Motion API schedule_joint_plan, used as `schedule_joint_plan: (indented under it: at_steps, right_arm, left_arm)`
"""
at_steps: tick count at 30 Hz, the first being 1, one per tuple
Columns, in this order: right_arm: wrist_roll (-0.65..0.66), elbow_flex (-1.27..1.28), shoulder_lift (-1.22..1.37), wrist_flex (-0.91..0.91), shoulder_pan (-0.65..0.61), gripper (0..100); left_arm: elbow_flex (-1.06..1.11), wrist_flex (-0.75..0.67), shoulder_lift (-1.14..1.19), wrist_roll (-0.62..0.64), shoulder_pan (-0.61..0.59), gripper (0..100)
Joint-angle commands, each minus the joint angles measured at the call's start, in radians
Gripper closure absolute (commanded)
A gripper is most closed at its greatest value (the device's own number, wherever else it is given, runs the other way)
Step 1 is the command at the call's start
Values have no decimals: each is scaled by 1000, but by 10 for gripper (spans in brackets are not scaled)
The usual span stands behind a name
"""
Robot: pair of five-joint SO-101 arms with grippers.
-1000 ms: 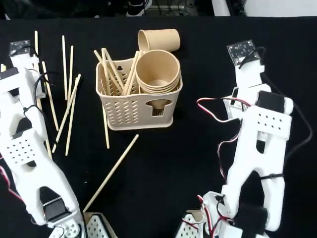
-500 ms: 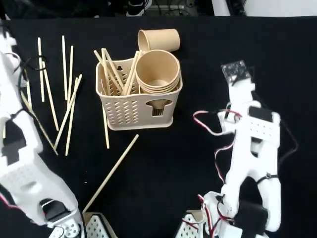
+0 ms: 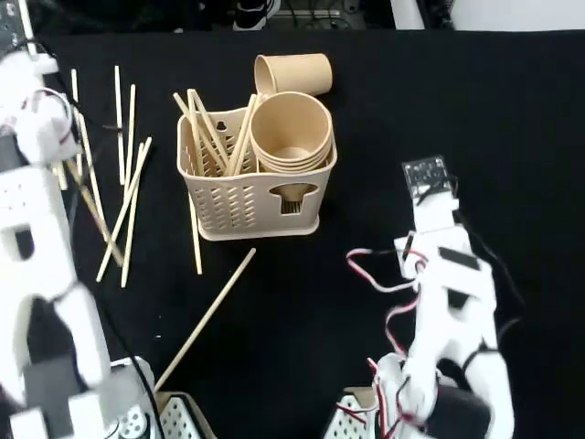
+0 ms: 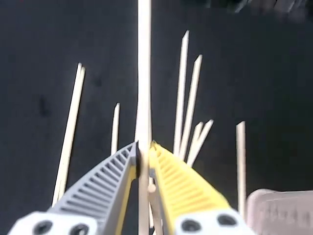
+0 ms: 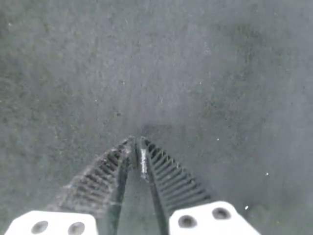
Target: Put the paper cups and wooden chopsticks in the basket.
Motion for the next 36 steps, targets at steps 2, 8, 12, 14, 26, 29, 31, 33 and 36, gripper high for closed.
schedule_joint_plan:
  at_steps: [2,8,12,14,26,29,31,33,36]
  right_arm:
    - [0,148,-262,-63,3,986]
    - [-66,384,-691,-84,-49,985]
    - [-150,509,-966,-57,-97,985]
    - [-218,504,-1084,77,-107,985]
    - [-292,493,-1369,381,-149,984]
    - [-292,493,-1369,382,-150,984]
    - [-292,493,-1369,381,-150,984]
    - [-292,493,-1369,381,-152,984]
    - [-292,493,-1369,381,-153,984]
  left_arm:
    - [248,-180,-361,44,71,972]
    - [384,-310,-545,104,139,972]
    - [384,-393,-598,164,203,972]
    - [386,-453,-628,166,249,972]
    - [648,-964,-733,170,504,973]
    - [829,-1172,-733,207,504,973]
    - [954,-1263,-733,221,507,973]
    - [1052,-1326,-733,210,529,973]
    - [1147,-1347,-744,216,544,972]
